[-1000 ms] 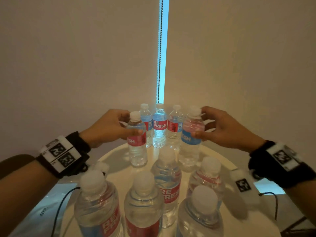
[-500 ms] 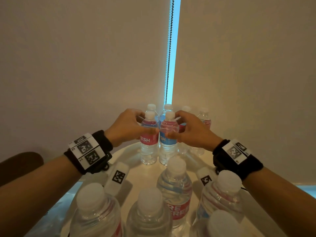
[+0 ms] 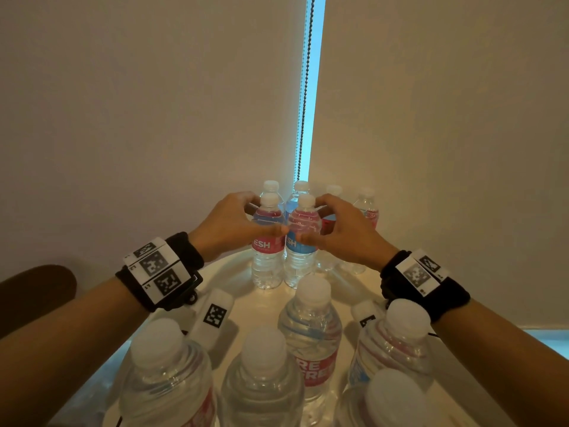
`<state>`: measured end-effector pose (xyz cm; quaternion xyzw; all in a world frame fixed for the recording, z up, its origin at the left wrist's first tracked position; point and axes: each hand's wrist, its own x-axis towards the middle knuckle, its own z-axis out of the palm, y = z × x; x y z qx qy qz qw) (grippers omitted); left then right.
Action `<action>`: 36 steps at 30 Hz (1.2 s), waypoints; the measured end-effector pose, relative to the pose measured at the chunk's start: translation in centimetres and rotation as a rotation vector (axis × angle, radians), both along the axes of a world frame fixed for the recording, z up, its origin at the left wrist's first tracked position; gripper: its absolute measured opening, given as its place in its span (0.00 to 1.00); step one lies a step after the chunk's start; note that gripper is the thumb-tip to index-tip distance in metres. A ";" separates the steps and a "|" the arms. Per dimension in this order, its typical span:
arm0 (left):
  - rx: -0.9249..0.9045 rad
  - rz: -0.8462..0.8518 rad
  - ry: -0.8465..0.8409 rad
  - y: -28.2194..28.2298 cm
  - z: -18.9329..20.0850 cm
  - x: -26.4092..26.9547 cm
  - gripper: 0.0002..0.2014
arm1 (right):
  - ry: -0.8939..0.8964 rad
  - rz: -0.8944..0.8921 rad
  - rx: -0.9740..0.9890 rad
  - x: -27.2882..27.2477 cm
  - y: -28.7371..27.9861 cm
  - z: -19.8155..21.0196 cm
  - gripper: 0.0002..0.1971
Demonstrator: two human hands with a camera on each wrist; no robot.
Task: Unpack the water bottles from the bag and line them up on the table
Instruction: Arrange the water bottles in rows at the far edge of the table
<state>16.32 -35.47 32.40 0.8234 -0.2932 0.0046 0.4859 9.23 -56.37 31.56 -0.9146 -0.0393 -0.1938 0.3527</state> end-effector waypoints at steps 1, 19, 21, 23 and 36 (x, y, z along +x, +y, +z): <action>-0.002 0.000 -0.002 0.1 -0.1 -0.1 0.28 | 0.001 -0.004 0.004 0.0 0.0 0.0 0.31; -0.213 -0.446 0.039 15.6 0.7 -8.9 0.34 | -0.039 0.435 0.340 -16.0 -5.4 4.2 0.27; -0.081 -0.428 0.036 16.8 -0.6 -10.9 0.43 | 0.067 0.518 0.271 -18.1 -5.4 2.6 0.34; 0.063 -0.420 0.006 17.2 -1.3 -12.7 0.44 | 0.098 0.515 0.166 -19.6 -4.6 1.1 0.43; 0.049 -0.336 -0.158 14.5 0.8 -13.0 0.30 | 0.047 0.323 0.088 -20.7 -1.3 0.0 0.40</action>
